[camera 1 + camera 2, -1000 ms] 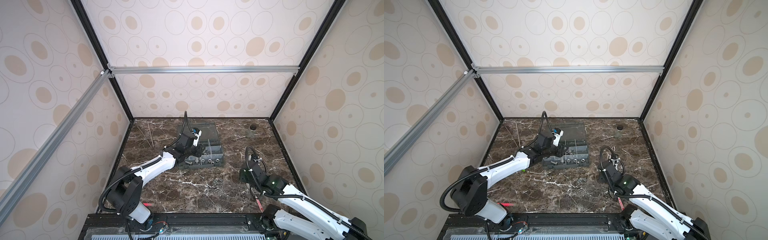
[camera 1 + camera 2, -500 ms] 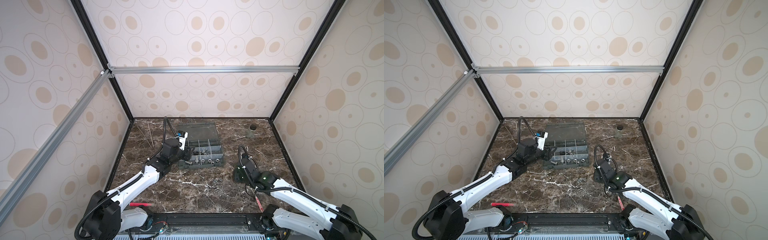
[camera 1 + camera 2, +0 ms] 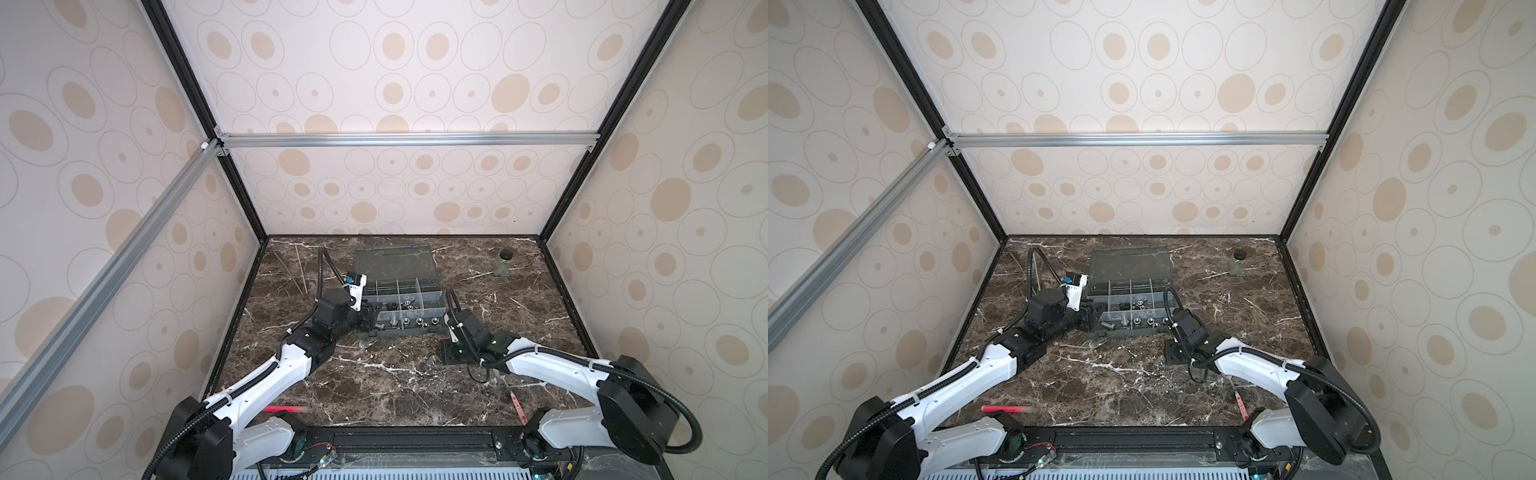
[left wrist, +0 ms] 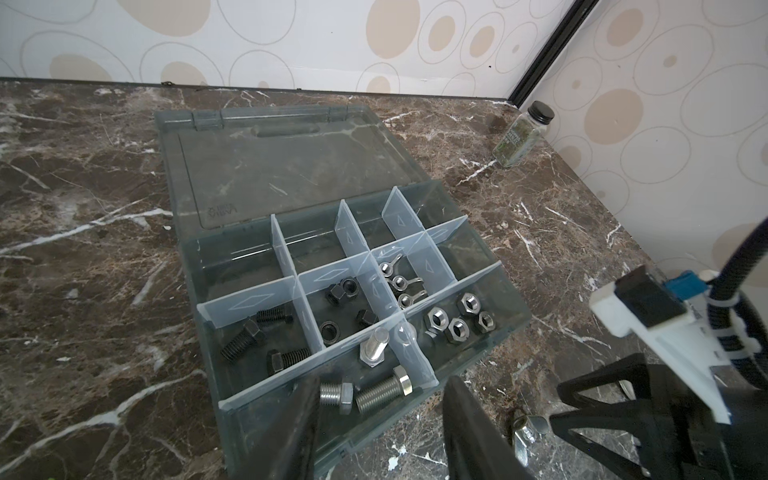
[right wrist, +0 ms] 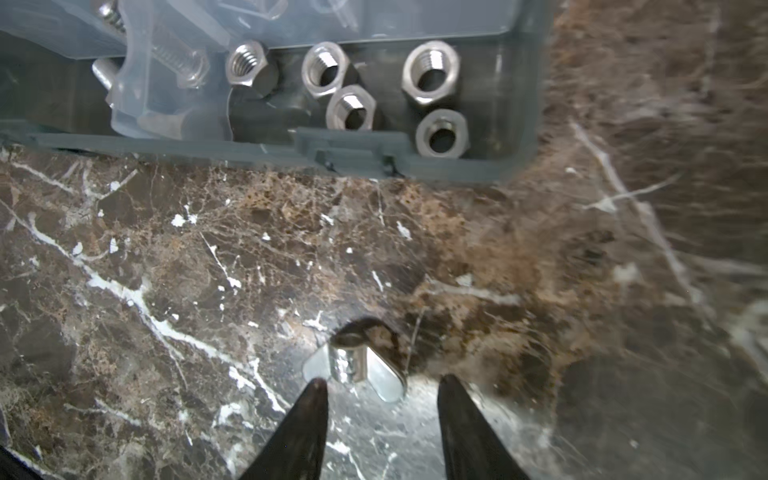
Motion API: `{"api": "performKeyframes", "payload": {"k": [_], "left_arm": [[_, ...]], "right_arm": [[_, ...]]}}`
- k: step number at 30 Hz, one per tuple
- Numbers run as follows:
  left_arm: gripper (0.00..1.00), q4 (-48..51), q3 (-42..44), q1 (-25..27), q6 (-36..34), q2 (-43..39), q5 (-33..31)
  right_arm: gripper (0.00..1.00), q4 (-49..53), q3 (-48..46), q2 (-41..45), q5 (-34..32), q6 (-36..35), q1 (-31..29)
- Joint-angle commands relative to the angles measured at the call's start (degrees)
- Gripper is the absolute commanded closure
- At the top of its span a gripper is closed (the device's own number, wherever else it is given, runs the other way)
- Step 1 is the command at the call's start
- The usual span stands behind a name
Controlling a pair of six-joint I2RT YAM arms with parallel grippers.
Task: Sort the screws and nuts into containers
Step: 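Lower the right gripper onto the last wing nut while the left gripper draws back, then close the right gripper on the wing nut and lift it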
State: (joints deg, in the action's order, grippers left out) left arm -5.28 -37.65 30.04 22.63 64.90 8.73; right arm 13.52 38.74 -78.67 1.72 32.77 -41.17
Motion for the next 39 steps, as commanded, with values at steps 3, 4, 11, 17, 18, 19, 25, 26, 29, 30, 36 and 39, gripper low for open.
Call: {"api": "performKeyframes", "payload": {"k": [3,4,11,17,18,19,25,26,29,30,36,39], "left_arm": [[0.52,-2.19,0.80,-0.52,2.21,-1.62,0.73],[0.52,-2.19,0.98,-0.59,2.15,-1.79,0.70],[0.51,-2.28,1.35,-0.60,2.57,-1.97,1.26],[0.51,-3.10,1.88,-0.60,3.12,-1.78,1.96],[0.51,-3.15,1.92,-0.60,3.20,-1.67,1.94],[0.51,-3.22,1.88,-0.59,3.29,-1.67,2.06],[0.51,-3.95,1.81,-0.61,3.73,-0.97,3.00],[0.51,-4.02,1.79,-0.60,3.82,-0.83,3.06],[0.51,-4.03,1.79,-0.60,3.89,-0.75,3.13],[0.51,-4.08,1.80,-0.60,3.82,-0.74,3.07],[0.51,-4.04,1.92,-0.60,3.82,-0.74,3.17],[0.51,-3.99,2.05,-0.61,4.00,-0.92,2.97]], "right_arm": [[0.52,-3.75,2.39,-3.74,3.29,-1.93,-0.66],[0.52,-4.02,2.62,-4.36,3.21,-2.11,-0.65],[0.52,-4.28,2.76,-7.40,4.20,-1.70,-0.64],[0.52,-5.88,-0.15,-6.10,4.79,0.64,-1.32],[0.52,-5.80,-0.41,-5.74,4.70,1.01,-1.71],[0.52,-5.94,-0.92,-5.38,4.46,1.39,-2.04],[0.52,-5.89,-2.46,-4.32,2.44,3.29,-4.34],[0.52,-5.77,-2.61,-4.07,1.96,3.60,-4.77],[0.52,-4.50,-2.30,-3.49,0.09,3.88,-5.59],[0.52,-3.43,-1.82,-3.50,-0.88,3.92,-5.79],[0.52,3.24,2.07,-4.65,-6.13,2.11,-6.48],[0.52,5.65,4.46,-6.21,-7.46,1.12,-6.84]]}}
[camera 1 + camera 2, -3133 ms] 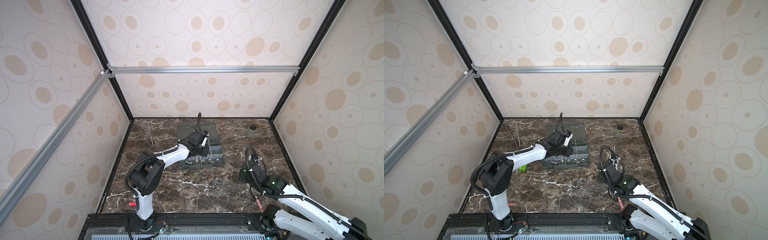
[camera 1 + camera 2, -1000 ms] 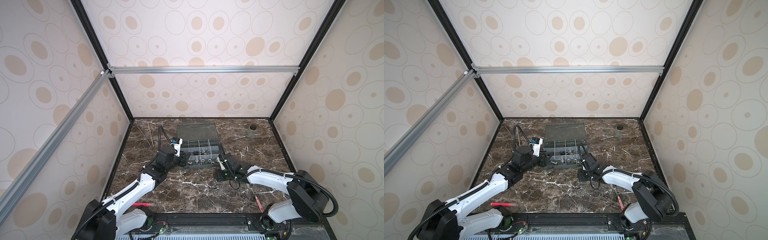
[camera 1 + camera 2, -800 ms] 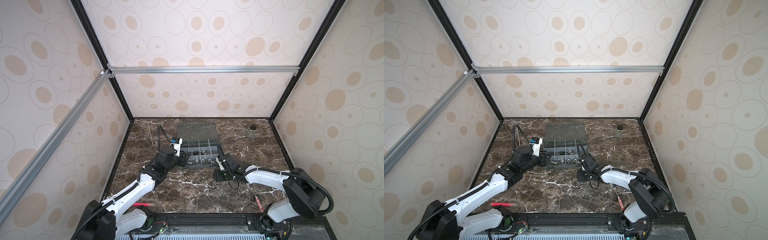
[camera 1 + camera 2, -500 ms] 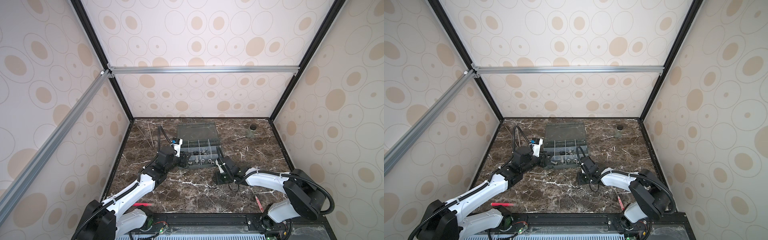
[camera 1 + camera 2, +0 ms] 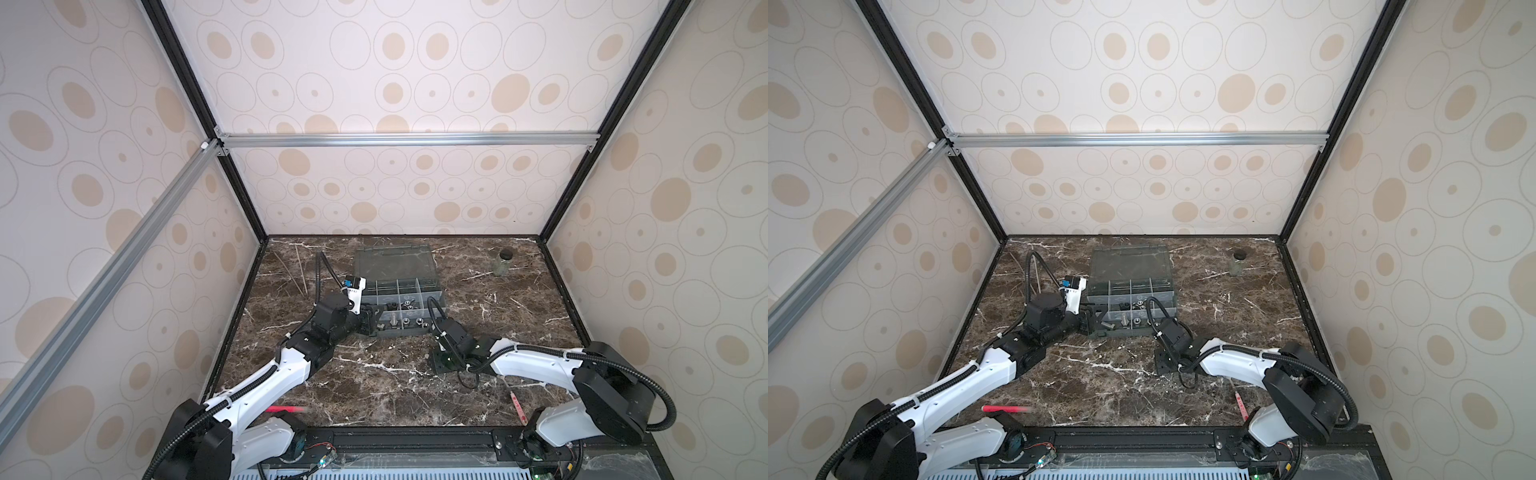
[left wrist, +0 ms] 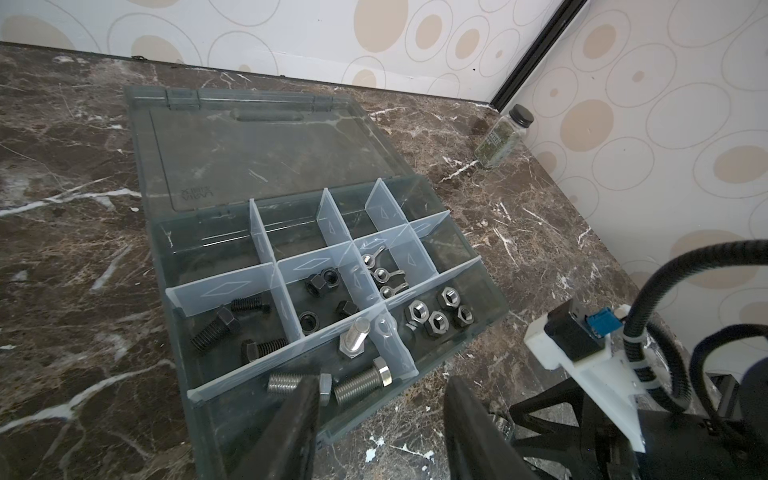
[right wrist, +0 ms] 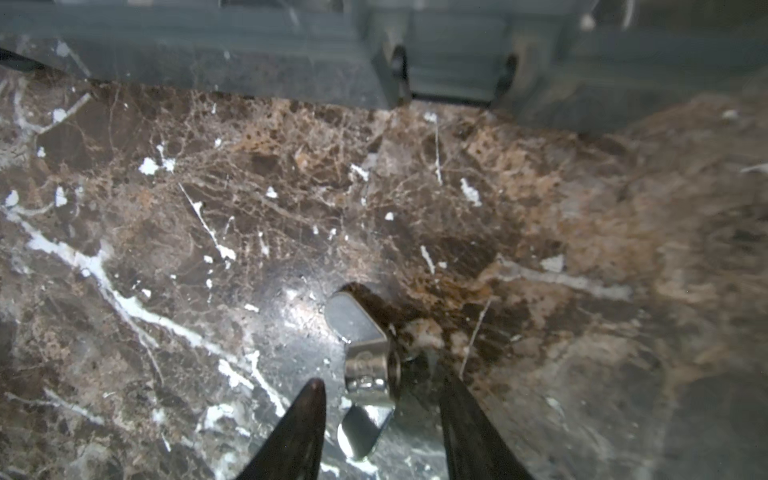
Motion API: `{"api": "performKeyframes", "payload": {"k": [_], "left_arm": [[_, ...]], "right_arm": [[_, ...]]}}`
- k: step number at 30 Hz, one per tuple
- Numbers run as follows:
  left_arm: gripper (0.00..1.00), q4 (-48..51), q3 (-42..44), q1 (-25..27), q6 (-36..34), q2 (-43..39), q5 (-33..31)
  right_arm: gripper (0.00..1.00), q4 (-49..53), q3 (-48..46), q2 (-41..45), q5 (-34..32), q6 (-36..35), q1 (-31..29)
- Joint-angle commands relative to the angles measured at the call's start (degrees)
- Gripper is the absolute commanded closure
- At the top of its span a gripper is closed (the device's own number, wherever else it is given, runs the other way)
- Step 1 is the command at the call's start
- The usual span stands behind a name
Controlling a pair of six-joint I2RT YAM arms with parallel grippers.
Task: Sort the screws and nuts into containers
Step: 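Close the right gripper on the wing nut and lift it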
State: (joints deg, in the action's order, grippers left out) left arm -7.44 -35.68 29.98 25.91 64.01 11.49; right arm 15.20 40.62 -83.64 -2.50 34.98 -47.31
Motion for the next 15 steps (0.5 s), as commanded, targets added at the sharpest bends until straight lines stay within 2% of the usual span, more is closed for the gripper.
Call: {"api": "performKeyframes", "payload": {"k": [1,10,15], "left_arm": [[0.51,-1.87,0.14,-0.53,0.73,-0.11,0.20],[0.51,-1.45,0.46,-0.53,0.55,-0.81,-0.32],[0.51,-1.24,0.68,-0.53,0.50,-1.08,-0.44]], "right_arm": [[0.53,4.45,3.21,-1.86,-3.38,-1.60,-0.84],[0.60,8.41,8.84,-8.00,-6.41,-2.74,-3.97],[0.65,10.18,9.36,-8.32,-8.01,-2.19,-4.35]]}}
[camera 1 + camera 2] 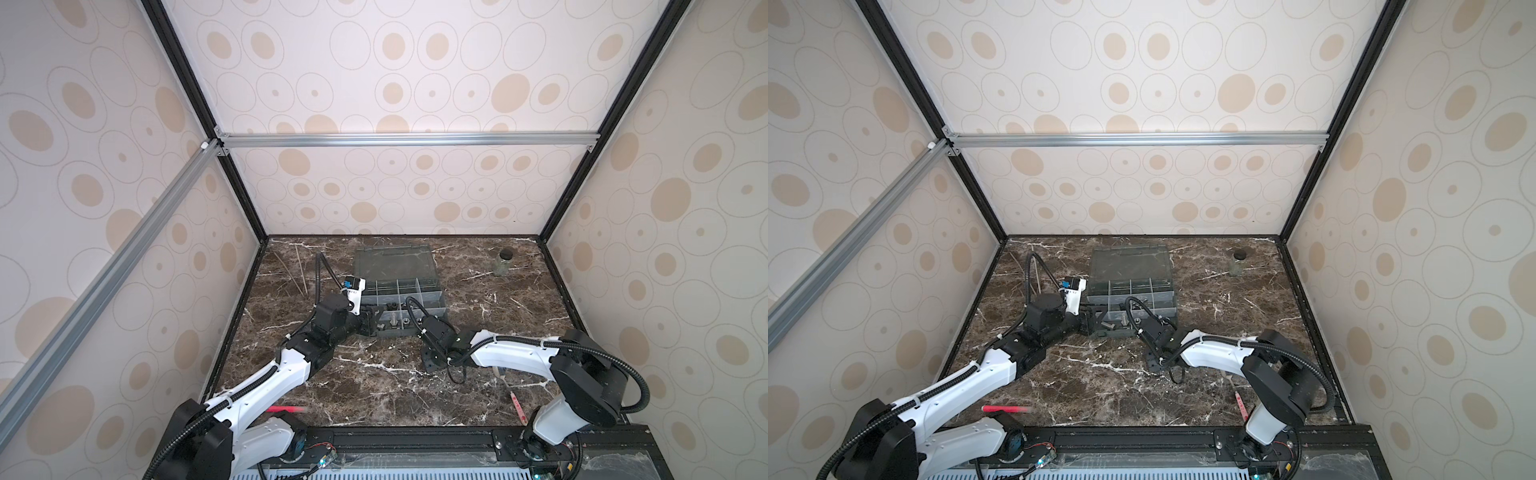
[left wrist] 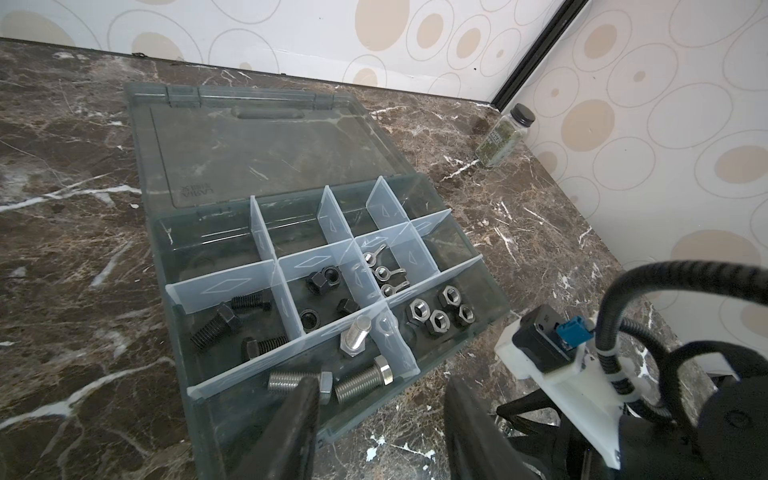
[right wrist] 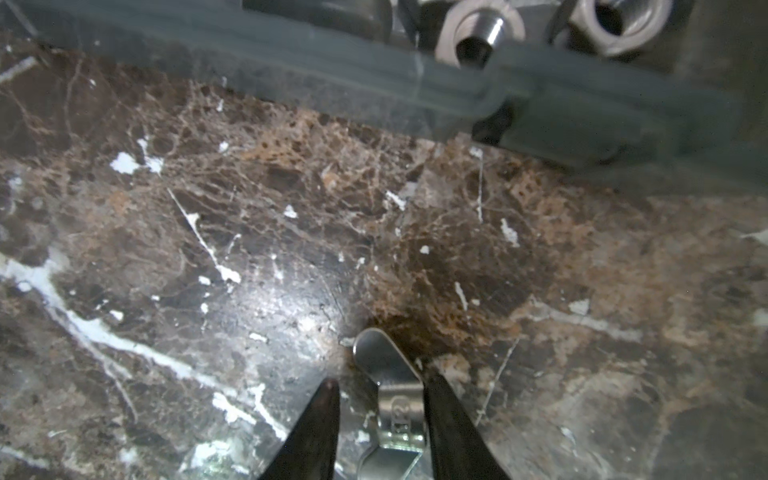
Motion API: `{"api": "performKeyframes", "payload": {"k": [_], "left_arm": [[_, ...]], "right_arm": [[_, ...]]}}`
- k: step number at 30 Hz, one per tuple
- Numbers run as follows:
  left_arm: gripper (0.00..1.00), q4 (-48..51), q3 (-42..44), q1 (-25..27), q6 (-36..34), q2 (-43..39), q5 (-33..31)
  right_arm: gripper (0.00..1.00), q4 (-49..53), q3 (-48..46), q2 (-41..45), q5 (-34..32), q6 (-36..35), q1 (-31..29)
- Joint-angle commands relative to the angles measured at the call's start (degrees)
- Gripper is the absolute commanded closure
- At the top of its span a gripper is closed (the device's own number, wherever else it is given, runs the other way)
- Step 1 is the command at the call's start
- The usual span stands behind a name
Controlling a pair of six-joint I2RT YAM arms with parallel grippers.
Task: Sort the screws and nuts into containers
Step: 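Close the right gripper on the wing nut and lift it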
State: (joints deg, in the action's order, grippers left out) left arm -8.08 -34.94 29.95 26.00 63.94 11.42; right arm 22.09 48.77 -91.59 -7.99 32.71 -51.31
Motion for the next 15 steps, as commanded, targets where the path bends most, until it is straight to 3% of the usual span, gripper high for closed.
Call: {"api": "performKeyframes", "payload": {"k": [1,15], "left_arm": [[0.51,-0.63,-0.04,-0.51,0.46,-1.01,-0.35],[0.51,-0.66,0.58,-0.51,0.81,-2.06,-0.52]], "right_arm": [[0.66,3.69,1.21,-0.33,-2.95,0.16,-0.37],[0.83,4.30,1.85,-1.00,-3.42,1.06,-0.40]]}}
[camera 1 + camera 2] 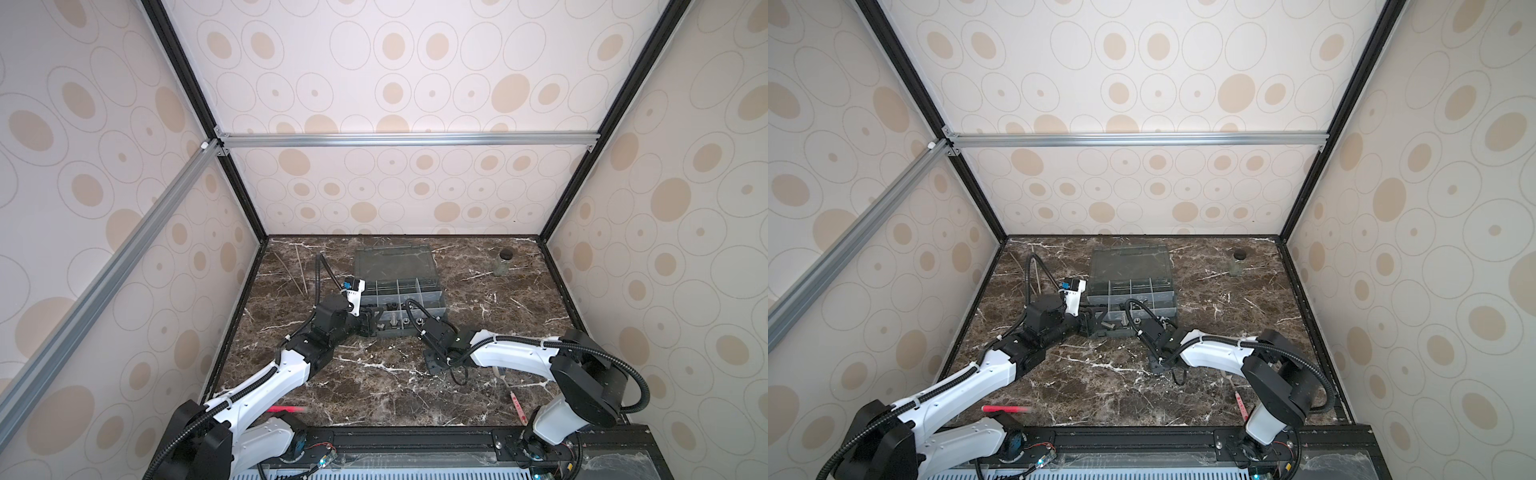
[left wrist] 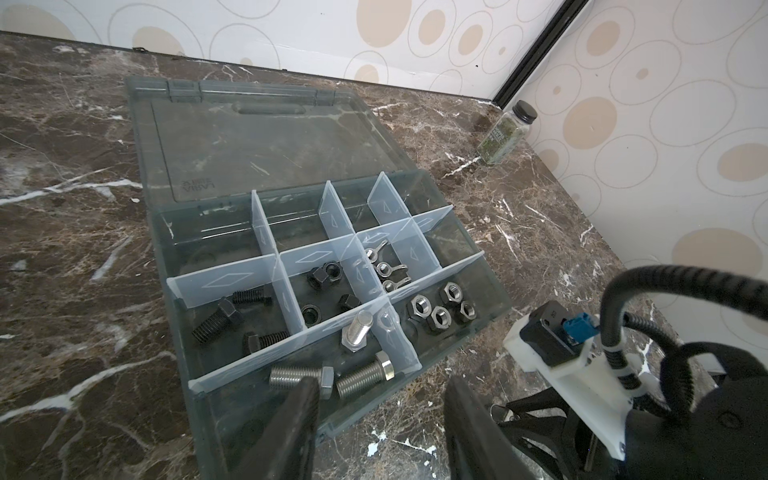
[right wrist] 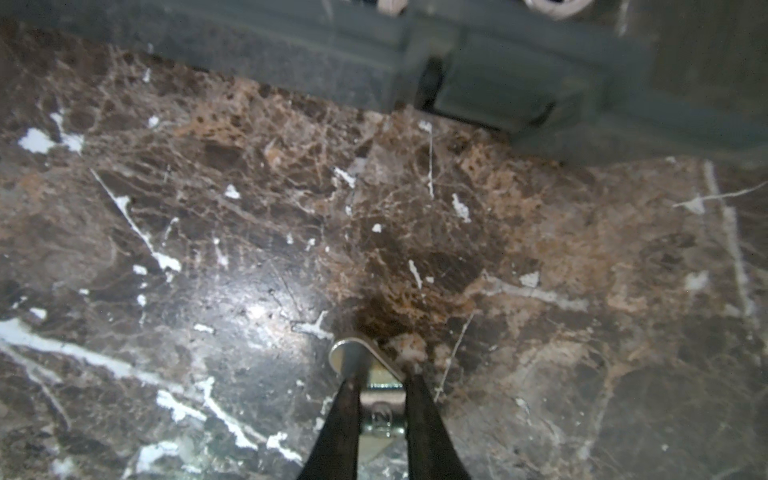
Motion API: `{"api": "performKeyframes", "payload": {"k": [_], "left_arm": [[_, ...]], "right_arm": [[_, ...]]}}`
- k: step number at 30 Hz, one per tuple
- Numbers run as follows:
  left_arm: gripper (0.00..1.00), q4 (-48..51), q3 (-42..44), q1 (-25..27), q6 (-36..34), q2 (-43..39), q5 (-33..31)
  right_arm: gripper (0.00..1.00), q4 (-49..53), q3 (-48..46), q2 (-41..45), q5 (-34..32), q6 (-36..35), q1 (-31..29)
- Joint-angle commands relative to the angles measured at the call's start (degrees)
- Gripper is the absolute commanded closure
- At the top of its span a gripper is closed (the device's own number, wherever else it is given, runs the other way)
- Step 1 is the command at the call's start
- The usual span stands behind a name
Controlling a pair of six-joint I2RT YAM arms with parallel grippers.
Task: Sort the screws and nuts into containers
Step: 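Close the right gripper on the wing nut and lift it, then carry the wing nut over the organizer and release it into a compartment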
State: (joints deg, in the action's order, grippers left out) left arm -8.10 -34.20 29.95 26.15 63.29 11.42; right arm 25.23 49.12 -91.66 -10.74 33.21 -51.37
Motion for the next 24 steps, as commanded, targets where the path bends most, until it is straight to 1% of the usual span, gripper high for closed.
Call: {"api": "performKeyframes", "payload": {"k": [1,5,9,14,19,24], "left_arm": [[0.51,-0.45,-0.15,-0.51,0.57,-1.54,-0.61],[0.51,0.05,-0.08,-0.51,0.40,-2.12,-1.06],[0.51,0.37,0.18,-0.51,0.29,-3.38,-1.74],[0.51,0.70,0.93,-0.51,0.26,-4.81,-2.17],[0.51,1.66,1.42,-0.57,0.23,-6.64,-2.72],[0.50,2.52,2.35,-0.71,0.52,-9.03,-3.44]], "right_arm": [[0.85,0.90,1.50,-0.78,-0.44,0.62,-0.31],[0.86,0.41,2.13,0.94,-0.99,0.05,-0.37],[0.86,1.65,4.89,3.49,-4.04,-3.33,-0.18],[0.86,1.90,10.86,4.17,-3.68,-9.01,3.64],[0.86,1.98,20.08,-0.07,-3.47,-14.88,8.27],[0.86,2.86,29.72,-7.61,-3.89,-19.59,10.11]]}}
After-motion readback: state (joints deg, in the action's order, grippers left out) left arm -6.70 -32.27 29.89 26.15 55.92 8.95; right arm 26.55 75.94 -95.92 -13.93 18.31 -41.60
